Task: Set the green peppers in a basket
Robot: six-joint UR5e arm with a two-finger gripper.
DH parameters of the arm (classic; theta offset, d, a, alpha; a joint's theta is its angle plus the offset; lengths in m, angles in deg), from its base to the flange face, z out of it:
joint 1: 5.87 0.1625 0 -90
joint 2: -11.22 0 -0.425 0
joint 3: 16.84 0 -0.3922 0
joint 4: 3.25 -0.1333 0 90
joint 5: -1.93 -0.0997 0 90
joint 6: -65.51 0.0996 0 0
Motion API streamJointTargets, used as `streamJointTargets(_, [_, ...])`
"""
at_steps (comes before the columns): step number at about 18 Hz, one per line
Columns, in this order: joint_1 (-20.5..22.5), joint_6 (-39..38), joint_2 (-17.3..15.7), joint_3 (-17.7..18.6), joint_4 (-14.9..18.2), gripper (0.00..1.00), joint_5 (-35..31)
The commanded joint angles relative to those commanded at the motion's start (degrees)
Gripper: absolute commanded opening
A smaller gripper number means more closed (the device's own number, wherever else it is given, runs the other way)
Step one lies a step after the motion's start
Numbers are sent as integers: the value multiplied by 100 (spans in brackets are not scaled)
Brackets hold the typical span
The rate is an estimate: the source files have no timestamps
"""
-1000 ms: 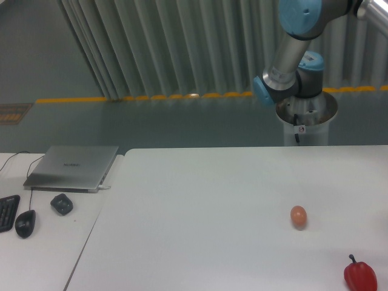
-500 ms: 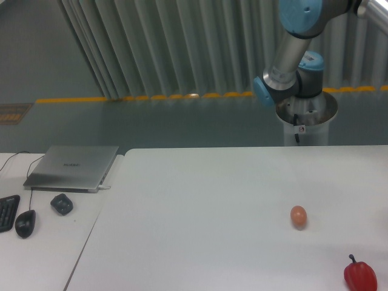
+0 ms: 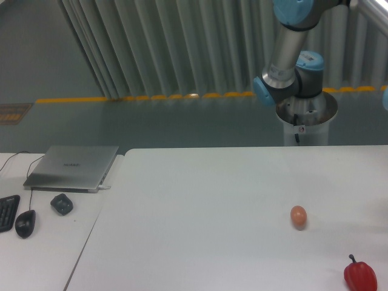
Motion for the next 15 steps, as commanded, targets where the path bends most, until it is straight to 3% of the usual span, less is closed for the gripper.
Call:
streamJointTargets(12, [-88, 9, -466, 44, 1134, 100, 421])
streamJointTargets(15, [-193, 9, -545, 70, 1266, 100, 448])
